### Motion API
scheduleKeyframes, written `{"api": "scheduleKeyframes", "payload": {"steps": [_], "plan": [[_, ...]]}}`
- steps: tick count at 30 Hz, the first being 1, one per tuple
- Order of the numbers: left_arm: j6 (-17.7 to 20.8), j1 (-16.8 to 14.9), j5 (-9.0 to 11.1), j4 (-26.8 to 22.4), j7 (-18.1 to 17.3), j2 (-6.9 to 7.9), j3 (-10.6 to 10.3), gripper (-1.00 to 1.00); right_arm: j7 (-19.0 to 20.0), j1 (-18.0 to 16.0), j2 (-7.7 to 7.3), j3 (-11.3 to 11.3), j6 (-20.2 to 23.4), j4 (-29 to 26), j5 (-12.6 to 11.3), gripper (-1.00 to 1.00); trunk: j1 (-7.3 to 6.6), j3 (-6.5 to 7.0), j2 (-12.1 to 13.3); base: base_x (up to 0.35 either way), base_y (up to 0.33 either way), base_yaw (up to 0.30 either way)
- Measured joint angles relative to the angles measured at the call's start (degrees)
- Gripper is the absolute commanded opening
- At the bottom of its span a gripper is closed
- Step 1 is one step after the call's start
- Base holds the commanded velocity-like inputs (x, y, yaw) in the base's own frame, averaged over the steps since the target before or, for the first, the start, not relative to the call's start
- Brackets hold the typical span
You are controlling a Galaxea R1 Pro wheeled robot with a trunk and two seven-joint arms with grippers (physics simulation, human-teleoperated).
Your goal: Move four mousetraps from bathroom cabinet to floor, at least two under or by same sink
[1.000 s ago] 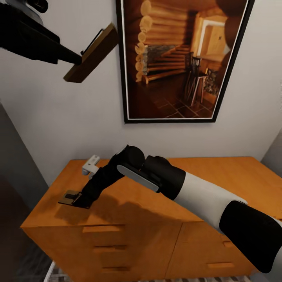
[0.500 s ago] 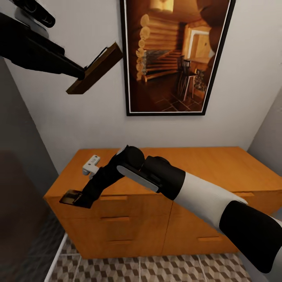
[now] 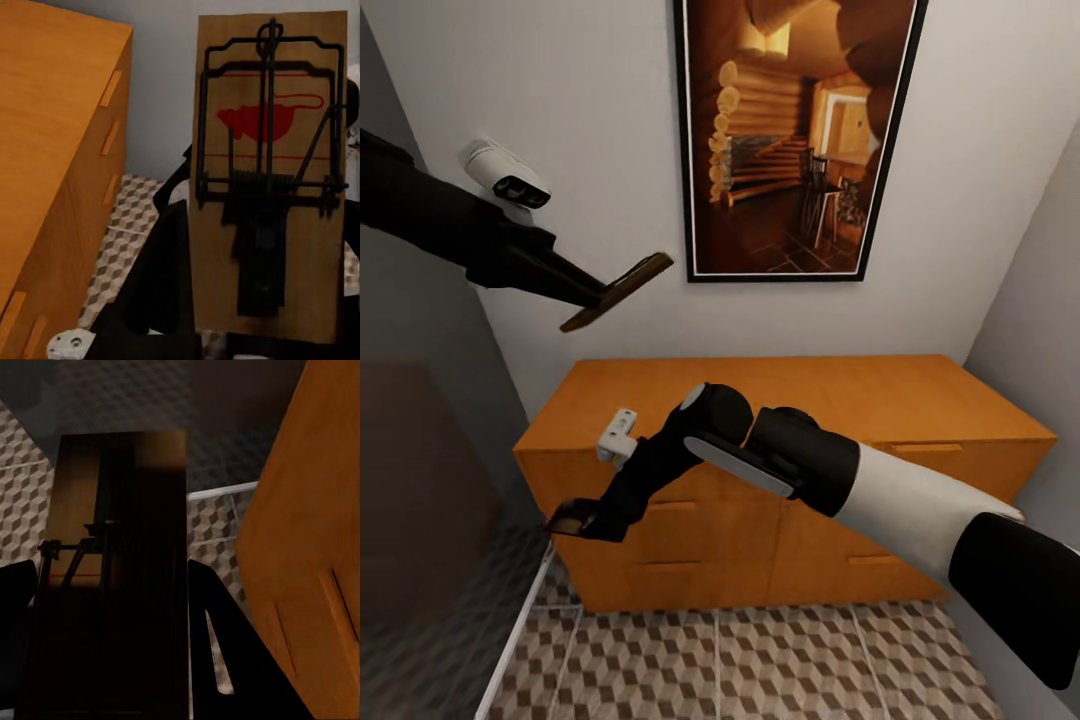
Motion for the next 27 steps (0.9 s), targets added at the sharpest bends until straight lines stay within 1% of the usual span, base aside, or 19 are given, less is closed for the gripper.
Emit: {"api": "scheduleKeyframes", "payload": {"steps": [1, 3, 6, 10, 11, 13, 17, 19, 21, 25, 27], "plan": [[0.0, 0.0, 0.0, 0.0, 0.0, 0.00, -0.5, -1.00, 0.0, 0.0, -0.23, 0.1, 0.0, -0.4, 0.0, -1.00, 0.00, 0.00, 0.0, -0.327, 0.000, 0.000], [-0.3, 0.1, 0.0, 0.0, 0.0, -0.01, -2.2, -1.00, 0.1, 0.0, -1.28, 0.5, 0.0, -2.5, -0.1, -1.00, 0.00, 0.00, 0.0, -0.327, 0.000, 0.000], [-2.8, 0.1, 0.1, 0.0, 0.0, -0.01, -4.3, -1.00, 0.2, 0.0, -2.63, 1.0, 0.1, -5.3, -0.1, -1.00, 0.00, 0.00, 0.0, -0.327, 0.000, 0.000], [-4.8, 0.2, 0.1, -0.1, 0.0, -0.01, -6.4, -1.00, 0.2, 0.0, -3.24, 1.1, 0.1, -6.3, -0.2, -1.00, 0.00, 0.00, 0.0, -0.327, 0.000, 0.000], [-5.0, 0.2, 0.1, -0.1, 0.0, 0.01, -6.8, -1.00, 0.2, 0.0, -3.64, 1.1, 0.1, -6.4, -0.2, -1.00, 0.00, 0.00, 0.0, -0.327, 0.000, 0.000], [-5.2, 0.1, 0.1, -0.2, 0.0, 0.06, -7.1, -1.00, 0.2, 0.0, -4.12, 1.1, 0.1, -6.7, -0.3, -1.00, 0.00, 0.00, 0.0, -0.327, 0.000, 0.000], [-5.3, 0.1, 0.1, -1.1, 0.0, 0.10, -7.5, -1.00, 0.3, 0.0, -6.66, 1.1, 0.1, -8.1, -0.3, -1.00, 0.00, 0.00, 0.0, -0.327, 0.000, 0.000], [-5.4, 0.2, 0.1, -1.3, 0.0, 0.10, -7.5, -1.00, 0.3, 0.0, -7.28, 1.1, 0.1, -8.3, -0.3, -1.00, 0.00, 0.00, 0.0, -0.327, 0.000, 0.000], [-5.4, 0.2, 0.1, -1.5, -0.1, 0.10, -7.6, -1.00, 0.3, 0.0, -7.62, 1.1, 0.1, -8.4, -0.3, -1.00, 0.00, 0.00, 0.0, -0.328, 0.000, 0.000], [-6.5, 0.9, 0.1, -1.5, 0.0, 0.10, -10.4, -1.00, 0.3, 0.1, -7.97, 1.1, 0.1, -8.4, -0.4, -1.00, 0.00, 0.00, 0.0, -0.332, 0.000, 0.000], [-7.6, 1.1, 0.1, -1.5, 0.0, 0.10, -10.9, -1.00, 0.3, 0.1, -8.18, 1.1, 0.1, -8.4, -0.4, -1.00, 0.00, 0.00, 0.0, -0.333, 0.000, 0.000]]}}
